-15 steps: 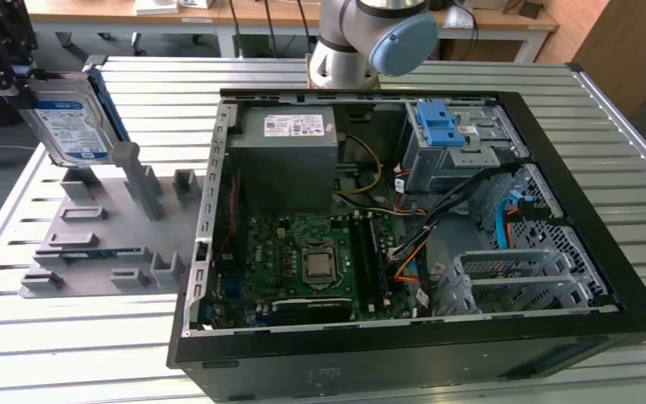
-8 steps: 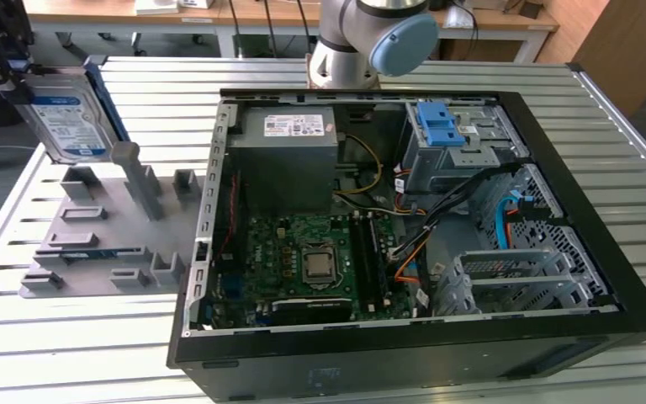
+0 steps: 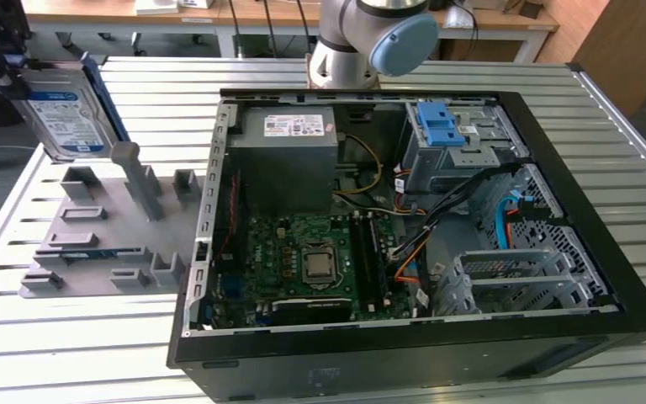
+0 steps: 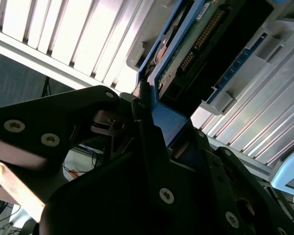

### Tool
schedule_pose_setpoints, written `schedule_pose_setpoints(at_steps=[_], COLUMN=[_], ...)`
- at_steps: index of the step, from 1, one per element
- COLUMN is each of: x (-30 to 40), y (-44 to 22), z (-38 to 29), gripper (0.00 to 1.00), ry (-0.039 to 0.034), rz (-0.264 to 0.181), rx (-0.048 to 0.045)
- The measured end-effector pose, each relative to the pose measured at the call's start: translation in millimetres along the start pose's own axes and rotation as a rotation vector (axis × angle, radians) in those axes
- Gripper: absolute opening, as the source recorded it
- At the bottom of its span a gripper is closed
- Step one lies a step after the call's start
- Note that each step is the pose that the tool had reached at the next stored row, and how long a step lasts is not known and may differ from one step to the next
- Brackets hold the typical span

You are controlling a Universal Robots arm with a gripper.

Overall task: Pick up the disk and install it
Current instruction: 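Pick up the disk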

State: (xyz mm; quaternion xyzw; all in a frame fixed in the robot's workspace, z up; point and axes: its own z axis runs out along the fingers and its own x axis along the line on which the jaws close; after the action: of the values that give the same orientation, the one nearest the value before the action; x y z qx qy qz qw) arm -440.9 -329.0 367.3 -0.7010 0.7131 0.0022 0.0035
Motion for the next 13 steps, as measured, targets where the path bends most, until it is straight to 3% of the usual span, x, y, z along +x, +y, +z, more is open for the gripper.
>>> schedule_pose_setpoints(at_steps=[13], x=[-0.1], y=[0.0], z=[-9.8], gripper=[0.37], ry=[0.0], rz=[0.0], rx=[-0.0001])
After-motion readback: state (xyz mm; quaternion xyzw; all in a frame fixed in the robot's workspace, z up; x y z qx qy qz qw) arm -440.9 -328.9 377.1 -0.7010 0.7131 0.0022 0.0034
